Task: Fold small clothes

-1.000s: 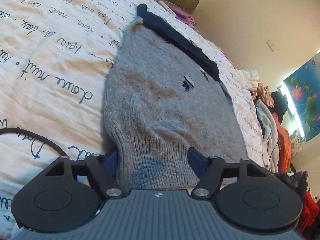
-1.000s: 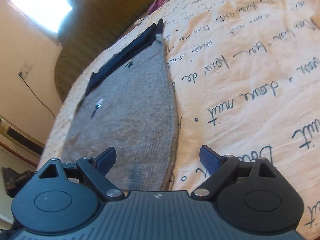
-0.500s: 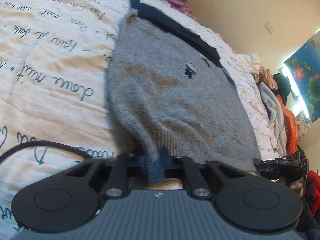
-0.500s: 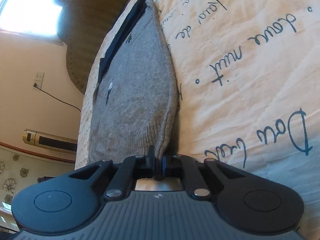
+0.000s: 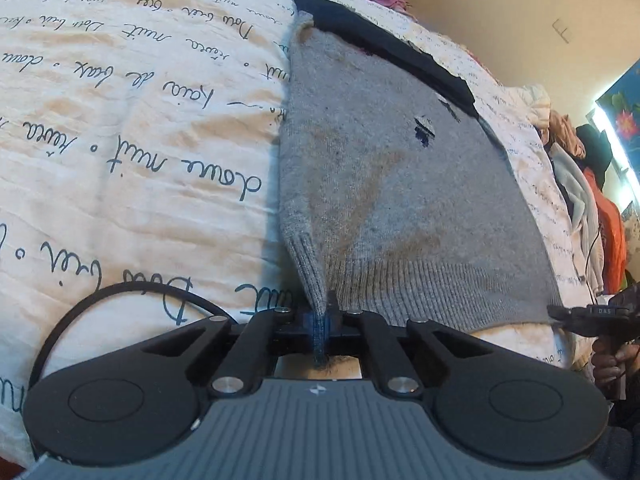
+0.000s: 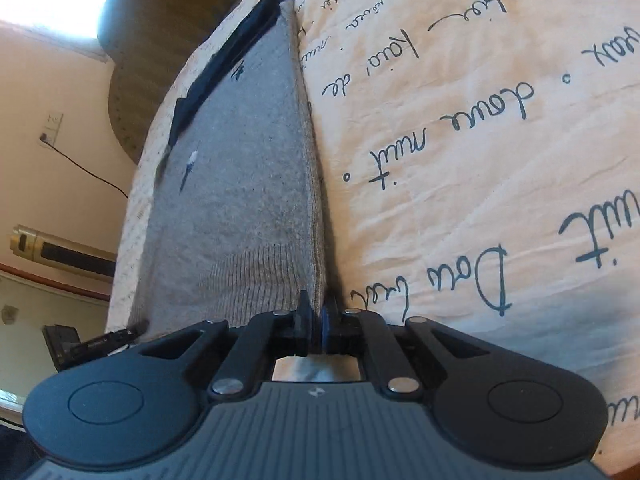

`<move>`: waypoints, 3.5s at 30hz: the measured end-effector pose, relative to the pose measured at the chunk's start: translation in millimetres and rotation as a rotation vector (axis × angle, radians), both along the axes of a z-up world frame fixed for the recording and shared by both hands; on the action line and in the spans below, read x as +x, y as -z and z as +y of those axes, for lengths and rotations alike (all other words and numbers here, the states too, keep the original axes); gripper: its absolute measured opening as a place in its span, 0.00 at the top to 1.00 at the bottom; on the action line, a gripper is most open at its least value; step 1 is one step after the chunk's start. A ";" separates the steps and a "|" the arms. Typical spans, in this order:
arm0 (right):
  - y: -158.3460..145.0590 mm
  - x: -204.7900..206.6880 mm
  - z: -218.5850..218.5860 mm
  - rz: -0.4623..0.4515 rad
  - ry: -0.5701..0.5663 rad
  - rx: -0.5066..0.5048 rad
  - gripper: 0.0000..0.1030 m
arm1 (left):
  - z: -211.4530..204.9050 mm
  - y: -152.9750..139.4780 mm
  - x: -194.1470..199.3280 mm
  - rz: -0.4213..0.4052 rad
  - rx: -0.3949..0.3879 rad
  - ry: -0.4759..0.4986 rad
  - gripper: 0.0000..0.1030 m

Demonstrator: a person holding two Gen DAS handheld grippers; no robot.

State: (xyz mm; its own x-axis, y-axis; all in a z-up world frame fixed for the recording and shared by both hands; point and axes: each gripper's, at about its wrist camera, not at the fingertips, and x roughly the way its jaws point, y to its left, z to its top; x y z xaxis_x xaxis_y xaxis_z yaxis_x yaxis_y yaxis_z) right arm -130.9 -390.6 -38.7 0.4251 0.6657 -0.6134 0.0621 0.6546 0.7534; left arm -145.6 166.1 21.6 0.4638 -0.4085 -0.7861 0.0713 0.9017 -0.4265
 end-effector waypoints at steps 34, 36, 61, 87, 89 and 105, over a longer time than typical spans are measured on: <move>-52.0 182.8 131.0 -0.534 -0.005 -0.673 0.56 | -139.0 -6.9 176.5 -0.452 0.555 -0.018 0.21; -65.6 194.6 126.7 -0.604 0.051 -0.673 0.56 | -146.7 -8.9 199.5 -0.464 0.593 -0.031 0.21; -35.7 214.0 195.6 -0.422 -0.026 -0.718 0.37 | -190.1 18.0 182.1 -0.371 0.562 0.000 0.12; -33.3 33.7 181.1 -0.453 -0.038 -0.769 0.22 | -151.3 11.4 49.7 -0.310 0.486 -0.062 0.03; -32.6 28.0 180.8 -0.459 -0.043 -0.775 0.22 | -148.6 11.5 43.4 -0.313 0.488 -0.061 0.03; -27.9 -18.7 178.9 -0.495 -0.037 -0.799 0.18 | -126.4 14.1 -20.2 -0.351 0.465 -0.049 0.01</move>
